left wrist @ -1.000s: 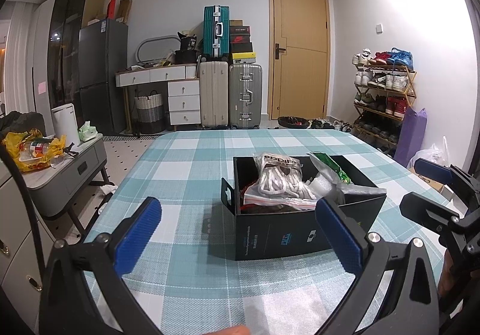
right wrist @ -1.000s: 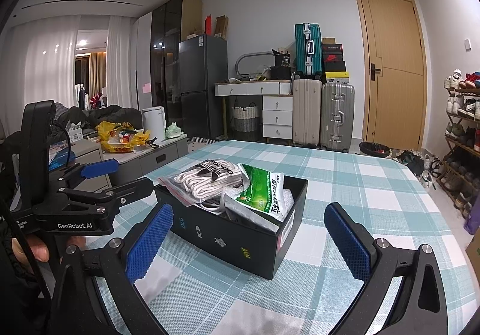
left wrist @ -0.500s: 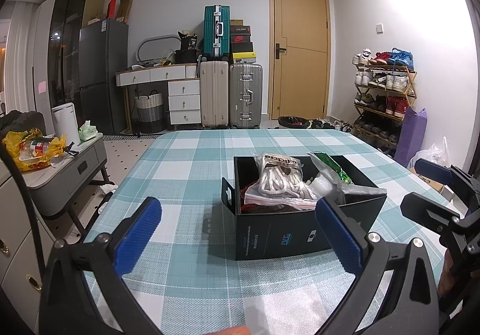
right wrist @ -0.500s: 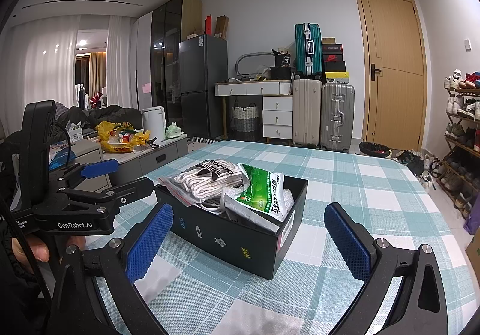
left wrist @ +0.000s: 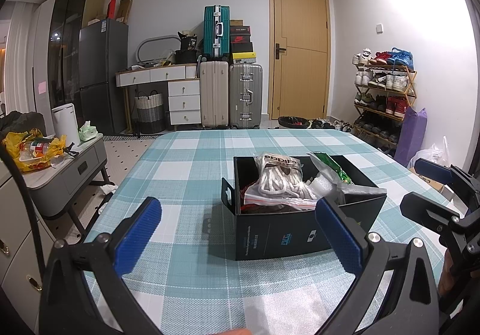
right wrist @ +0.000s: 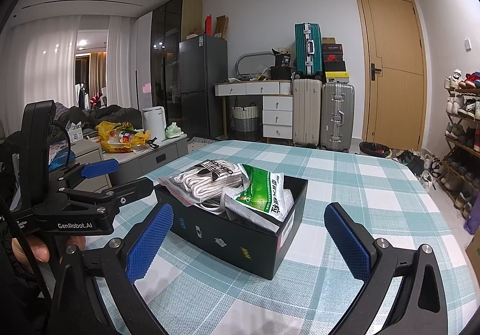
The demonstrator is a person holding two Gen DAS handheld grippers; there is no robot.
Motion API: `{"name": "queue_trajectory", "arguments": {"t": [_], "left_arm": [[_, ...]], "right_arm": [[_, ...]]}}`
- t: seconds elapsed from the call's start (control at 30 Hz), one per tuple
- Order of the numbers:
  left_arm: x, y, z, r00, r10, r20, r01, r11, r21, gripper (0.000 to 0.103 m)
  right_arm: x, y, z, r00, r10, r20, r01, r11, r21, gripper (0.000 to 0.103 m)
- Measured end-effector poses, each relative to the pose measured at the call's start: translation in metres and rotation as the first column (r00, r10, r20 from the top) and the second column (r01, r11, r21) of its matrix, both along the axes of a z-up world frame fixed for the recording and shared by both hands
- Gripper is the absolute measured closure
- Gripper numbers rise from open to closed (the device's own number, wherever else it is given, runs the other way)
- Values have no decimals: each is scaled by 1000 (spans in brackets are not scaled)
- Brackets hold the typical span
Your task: Organize soft objects
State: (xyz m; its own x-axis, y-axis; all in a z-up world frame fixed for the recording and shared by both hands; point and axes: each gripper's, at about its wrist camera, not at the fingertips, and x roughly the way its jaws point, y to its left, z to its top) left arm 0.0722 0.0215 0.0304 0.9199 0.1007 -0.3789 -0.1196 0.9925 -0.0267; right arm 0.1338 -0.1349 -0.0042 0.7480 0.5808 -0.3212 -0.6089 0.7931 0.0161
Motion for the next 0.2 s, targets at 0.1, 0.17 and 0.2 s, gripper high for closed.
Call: {"name": "queue_trajectory", "arguments": {"t": [0.1, 0.17, 0.2], "left_arm": [[0, 0, 1, 1000, -3, 3, 3, 1000, -3, 0], [-1, -1, 2, 1000, -6, 4, 6, 1000, -4, 0], [-1, -1, 1, 1000, -6, 3, 6, 1000, -4, 0]], "right_arm": [[0, 0, 0, 1000, 0, 0, 0, 1000, 0, 0], [0, 0, 0, 1000, 0, 0, 0, 1000, 0, 0], [0, 0, 0, 1000, 0, 0, 0, 1000, 0, 0]]}}
